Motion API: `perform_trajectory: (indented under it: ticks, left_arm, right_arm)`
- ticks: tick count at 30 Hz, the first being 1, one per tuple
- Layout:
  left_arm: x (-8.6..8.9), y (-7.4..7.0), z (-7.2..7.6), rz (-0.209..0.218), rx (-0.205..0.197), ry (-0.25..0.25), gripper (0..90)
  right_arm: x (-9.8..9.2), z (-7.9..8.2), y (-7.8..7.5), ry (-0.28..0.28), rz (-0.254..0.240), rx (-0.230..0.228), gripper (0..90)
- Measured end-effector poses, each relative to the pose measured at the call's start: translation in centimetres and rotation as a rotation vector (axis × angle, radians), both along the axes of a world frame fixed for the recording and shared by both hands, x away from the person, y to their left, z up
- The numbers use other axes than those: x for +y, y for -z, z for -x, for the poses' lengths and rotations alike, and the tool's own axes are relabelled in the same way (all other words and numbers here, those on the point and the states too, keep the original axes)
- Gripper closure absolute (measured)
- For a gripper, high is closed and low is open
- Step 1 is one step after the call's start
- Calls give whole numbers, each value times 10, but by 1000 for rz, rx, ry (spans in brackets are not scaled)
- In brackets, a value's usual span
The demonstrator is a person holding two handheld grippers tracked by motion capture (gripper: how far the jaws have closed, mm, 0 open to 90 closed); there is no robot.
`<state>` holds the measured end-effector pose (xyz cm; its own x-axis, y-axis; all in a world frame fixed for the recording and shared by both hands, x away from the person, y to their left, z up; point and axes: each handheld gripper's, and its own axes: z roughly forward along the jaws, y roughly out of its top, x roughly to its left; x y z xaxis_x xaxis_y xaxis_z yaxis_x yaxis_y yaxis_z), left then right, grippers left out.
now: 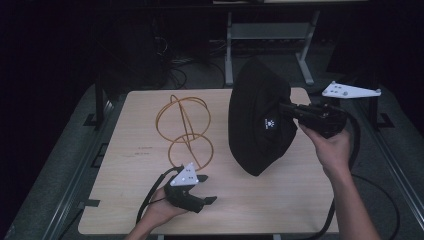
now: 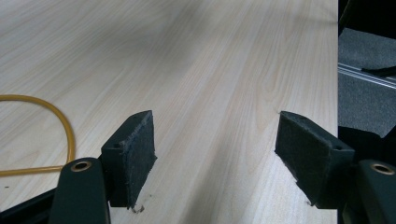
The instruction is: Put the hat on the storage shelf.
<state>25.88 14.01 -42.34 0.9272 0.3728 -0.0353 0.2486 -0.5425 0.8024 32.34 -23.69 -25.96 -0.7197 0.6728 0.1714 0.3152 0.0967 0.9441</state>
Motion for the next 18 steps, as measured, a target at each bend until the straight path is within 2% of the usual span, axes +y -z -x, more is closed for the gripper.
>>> perform_trajectory:
  ticks: [6,15,18]
  left_arm:
    - [1,1,0,-5,-4,-9,250]
    - [2,1,1,10,-16,-18,239]
    - [2,3,2,-3,-14,-15,239]
  right_arm:
    - [7,-4,-5,-14,2,-3,871]
    - [18,-9,-9,-33,5,-6,871]
    - [25,-11,-14,-43,6,-9,872]
